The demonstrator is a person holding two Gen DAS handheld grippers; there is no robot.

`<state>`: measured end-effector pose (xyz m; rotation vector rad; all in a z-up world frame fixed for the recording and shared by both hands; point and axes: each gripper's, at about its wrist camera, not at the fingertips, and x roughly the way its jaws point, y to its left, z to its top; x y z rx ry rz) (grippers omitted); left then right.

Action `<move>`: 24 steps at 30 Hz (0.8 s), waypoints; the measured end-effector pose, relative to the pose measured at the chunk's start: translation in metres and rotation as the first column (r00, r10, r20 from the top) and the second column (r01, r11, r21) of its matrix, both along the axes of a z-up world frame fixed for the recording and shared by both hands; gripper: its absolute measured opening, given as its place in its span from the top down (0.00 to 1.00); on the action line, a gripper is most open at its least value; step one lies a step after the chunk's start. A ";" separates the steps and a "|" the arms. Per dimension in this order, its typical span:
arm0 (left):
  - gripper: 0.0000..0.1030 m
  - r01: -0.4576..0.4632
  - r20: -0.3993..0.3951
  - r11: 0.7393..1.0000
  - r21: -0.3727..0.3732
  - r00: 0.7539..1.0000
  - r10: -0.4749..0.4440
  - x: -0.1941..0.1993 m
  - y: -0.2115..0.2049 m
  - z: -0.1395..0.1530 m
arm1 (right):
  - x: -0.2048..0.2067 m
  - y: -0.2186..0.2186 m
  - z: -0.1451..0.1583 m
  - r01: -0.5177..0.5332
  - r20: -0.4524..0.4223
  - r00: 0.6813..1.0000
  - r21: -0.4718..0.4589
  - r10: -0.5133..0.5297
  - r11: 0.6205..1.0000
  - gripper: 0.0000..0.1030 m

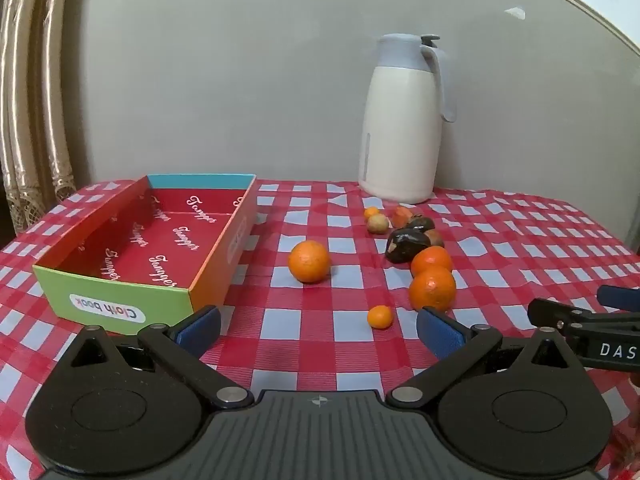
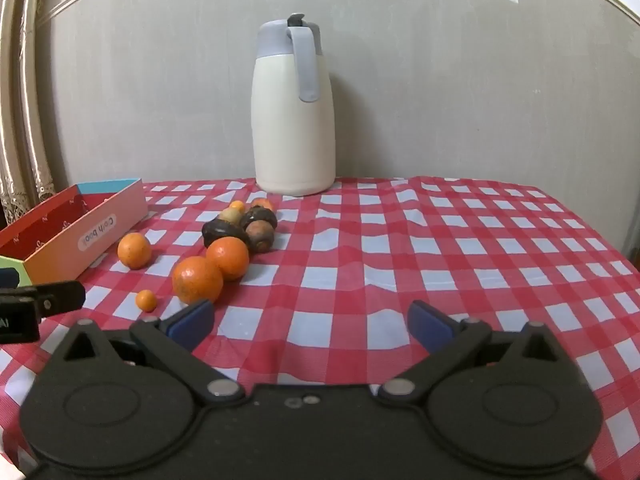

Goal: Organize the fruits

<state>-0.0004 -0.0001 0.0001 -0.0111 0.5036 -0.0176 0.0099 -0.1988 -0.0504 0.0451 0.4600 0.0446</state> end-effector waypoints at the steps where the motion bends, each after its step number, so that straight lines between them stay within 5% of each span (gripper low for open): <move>1: 0.00 0.003 -0.001 1.000 -0.002 1.000 -0.003 0.000 -0.001 0.000 | 0.000 0.000 0.000 0.000 0.000 1.000 0.000 0.000 1.000 0.00; 24: 0.00 -0.005 -0.011 1.000 -0.010 1.000 0.005 0.002 0.000 -0.002 | 0.001 -0.004 -0.002 0.002 -0.001 1.000 -0.001 -0.002 1.000 0.00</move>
